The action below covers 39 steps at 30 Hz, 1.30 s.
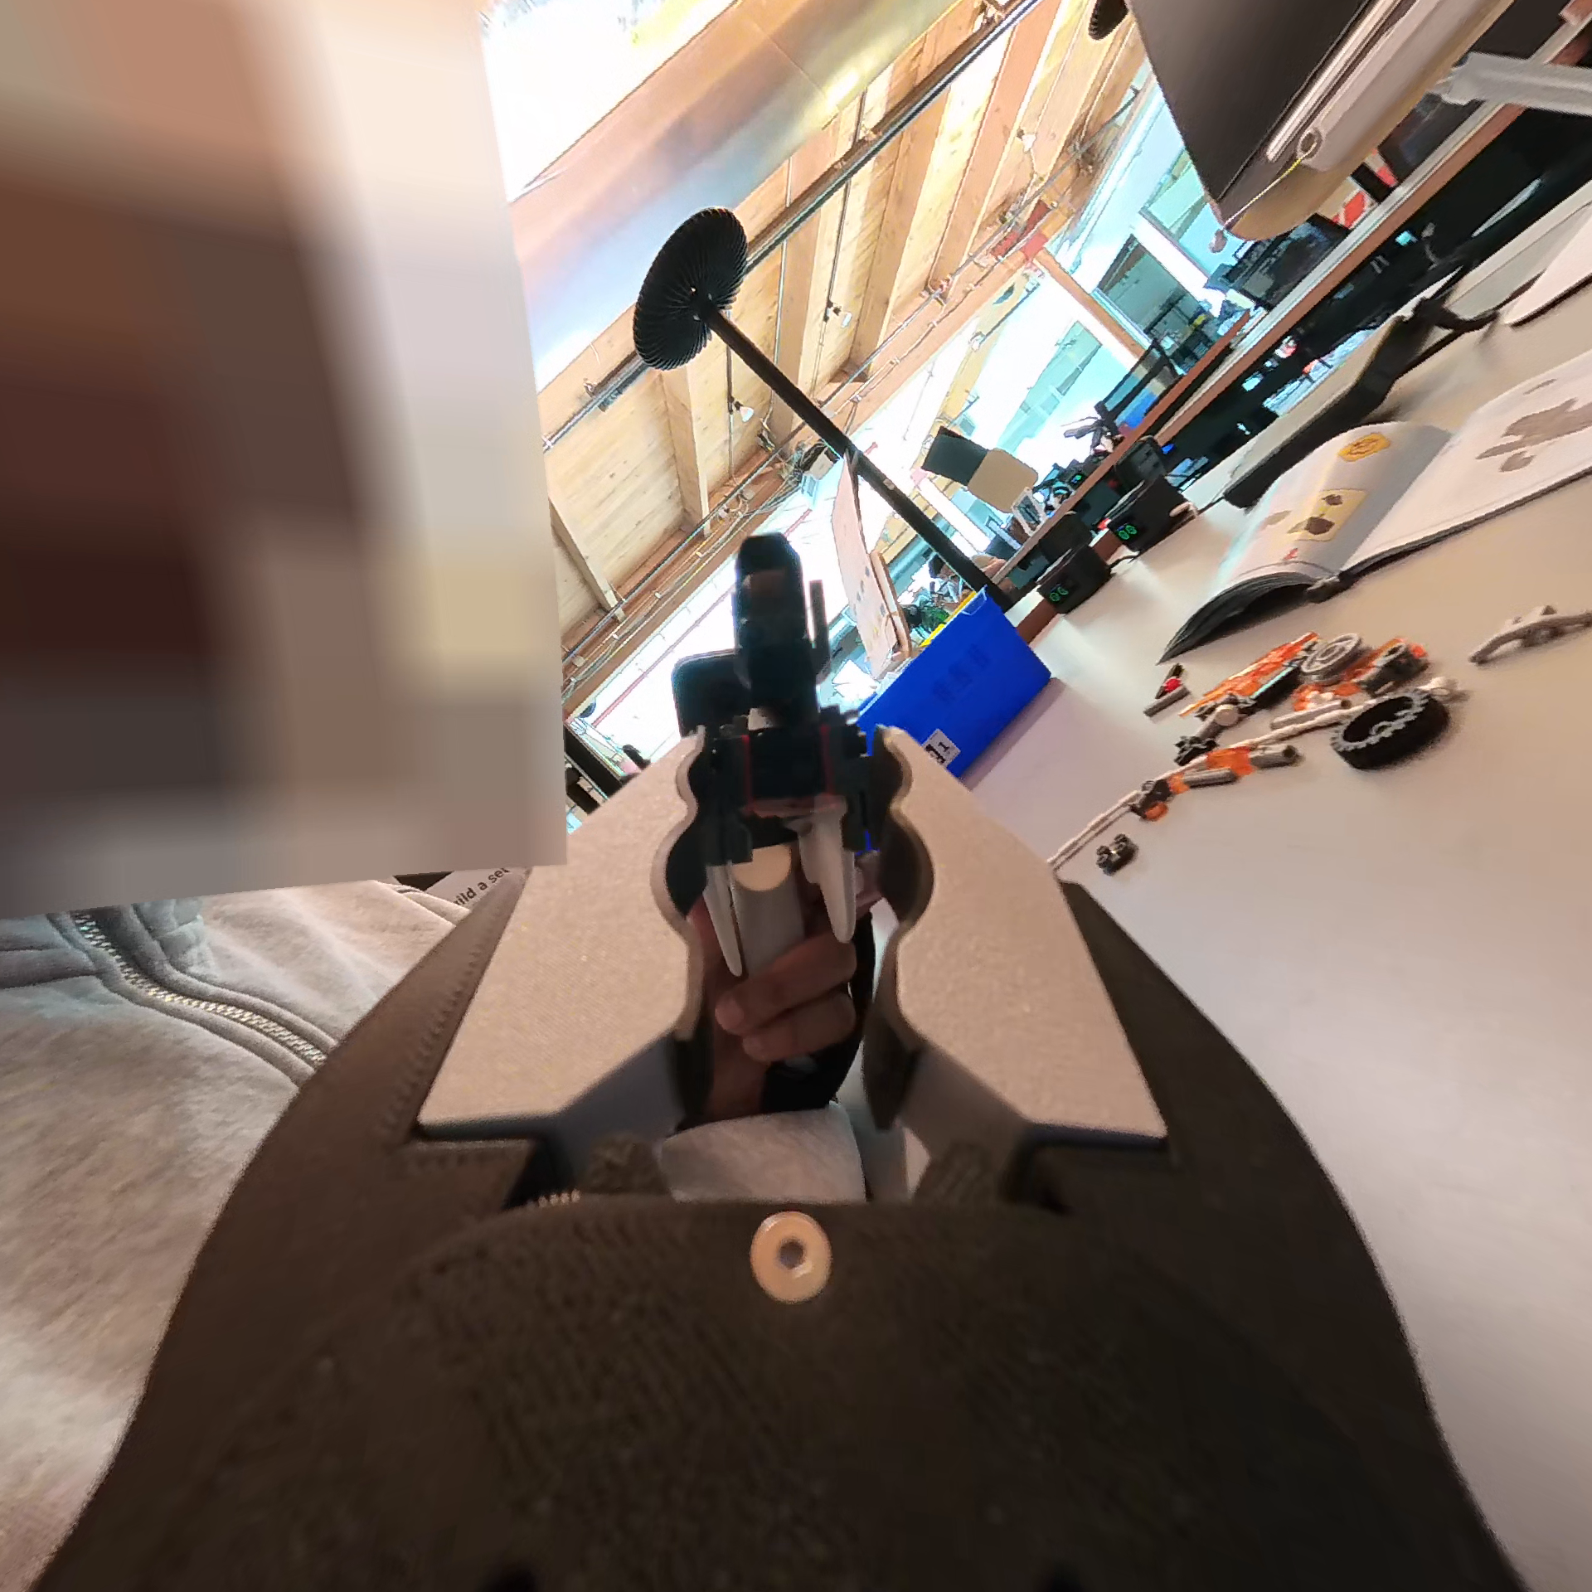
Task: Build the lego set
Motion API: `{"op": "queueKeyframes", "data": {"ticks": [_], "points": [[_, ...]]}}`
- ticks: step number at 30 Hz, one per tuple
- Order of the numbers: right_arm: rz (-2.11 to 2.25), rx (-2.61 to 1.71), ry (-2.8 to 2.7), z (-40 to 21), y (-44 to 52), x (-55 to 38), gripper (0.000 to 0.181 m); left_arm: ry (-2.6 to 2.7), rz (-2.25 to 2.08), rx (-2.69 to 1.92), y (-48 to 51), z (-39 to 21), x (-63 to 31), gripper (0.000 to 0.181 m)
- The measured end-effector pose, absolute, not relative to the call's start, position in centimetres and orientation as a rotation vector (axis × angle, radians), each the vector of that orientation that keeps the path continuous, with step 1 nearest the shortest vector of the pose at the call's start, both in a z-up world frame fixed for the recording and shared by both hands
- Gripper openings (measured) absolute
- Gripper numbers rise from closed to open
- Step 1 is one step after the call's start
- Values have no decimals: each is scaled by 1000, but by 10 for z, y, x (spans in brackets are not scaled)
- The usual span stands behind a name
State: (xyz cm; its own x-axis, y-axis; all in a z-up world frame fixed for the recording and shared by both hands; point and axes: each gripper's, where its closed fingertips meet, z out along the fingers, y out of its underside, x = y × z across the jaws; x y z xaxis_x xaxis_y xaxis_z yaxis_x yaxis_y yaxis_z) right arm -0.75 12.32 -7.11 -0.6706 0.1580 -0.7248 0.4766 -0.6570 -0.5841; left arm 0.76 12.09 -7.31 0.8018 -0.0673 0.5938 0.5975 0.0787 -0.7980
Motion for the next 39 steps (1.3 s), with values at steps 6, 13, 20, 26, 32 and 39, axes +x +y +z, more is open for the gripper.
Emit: {"op": "queueKeyframes", "data": {"ticks": [6,13,20,26,32,39], "points": [[-2437,1179,1223,-71,123,-7,35,-464,-539,-1391,120,-72,7,25],[-2414,1184,1216,-72,124,-7,34,-462,-529,-1404,121,-73,7,25],[-2467,1150,1192,-67,126,-8,35,-440,-467,-1390,122,-68,6,25],[-2474,1093,1205,-62,128,-5,35,-461,-461,-1356,117,-67,1,49],[-2363,1009,1217,-64,118,-1,35,-457,-515,-1351,118,-68,3,54],[-2284,979,1232,-67,111,1,39,-425,-616,-1325,115,-67,9,32]]}}
